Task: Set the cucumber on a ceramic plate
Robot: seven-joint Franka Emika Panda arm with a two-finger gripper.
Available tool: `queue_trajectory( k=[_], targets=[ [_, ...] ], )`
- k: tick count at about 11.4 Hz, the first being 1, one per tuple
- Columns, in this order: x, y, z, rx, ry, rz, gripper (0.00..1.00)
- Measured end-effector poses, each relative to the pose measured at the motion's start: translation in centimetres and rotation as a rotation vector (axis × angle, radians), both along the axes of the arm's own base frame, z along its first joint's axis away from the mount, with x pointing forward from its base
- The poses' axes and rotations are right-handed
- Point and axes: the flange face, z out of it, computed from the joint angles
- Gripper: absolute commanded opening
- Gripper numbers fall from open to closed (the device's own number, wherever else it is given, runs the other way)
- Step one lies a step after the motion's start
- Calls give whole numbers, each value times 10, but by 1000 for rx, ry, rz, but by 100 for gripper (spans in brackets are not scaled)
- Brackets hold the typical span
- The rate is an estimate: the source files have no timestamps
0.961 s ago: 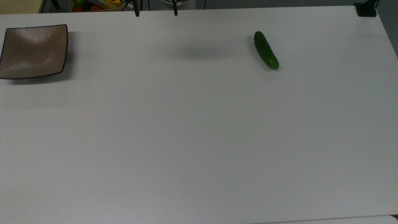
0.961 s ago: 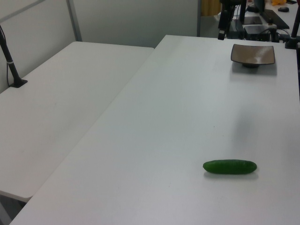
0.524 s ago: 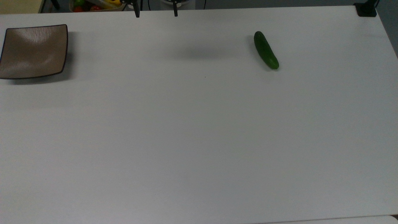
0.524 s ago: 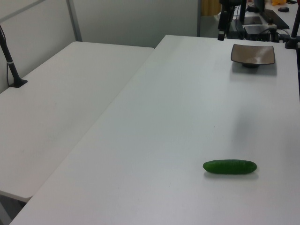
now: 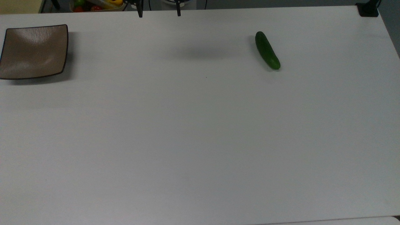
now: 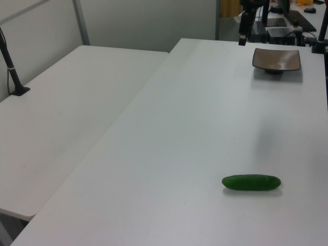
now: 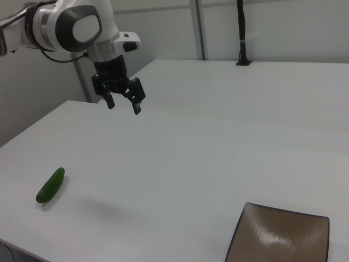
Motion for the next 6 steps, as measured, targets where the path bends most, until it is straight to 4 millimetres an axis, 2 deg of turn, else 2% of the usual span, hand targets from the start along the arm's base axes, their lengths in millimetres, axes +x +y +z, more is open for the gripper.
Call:
queue_trajectory(
  k=[6],
  targets=[
    [-1, 4, -1, -1, 8, 7, 100]
  ],
)
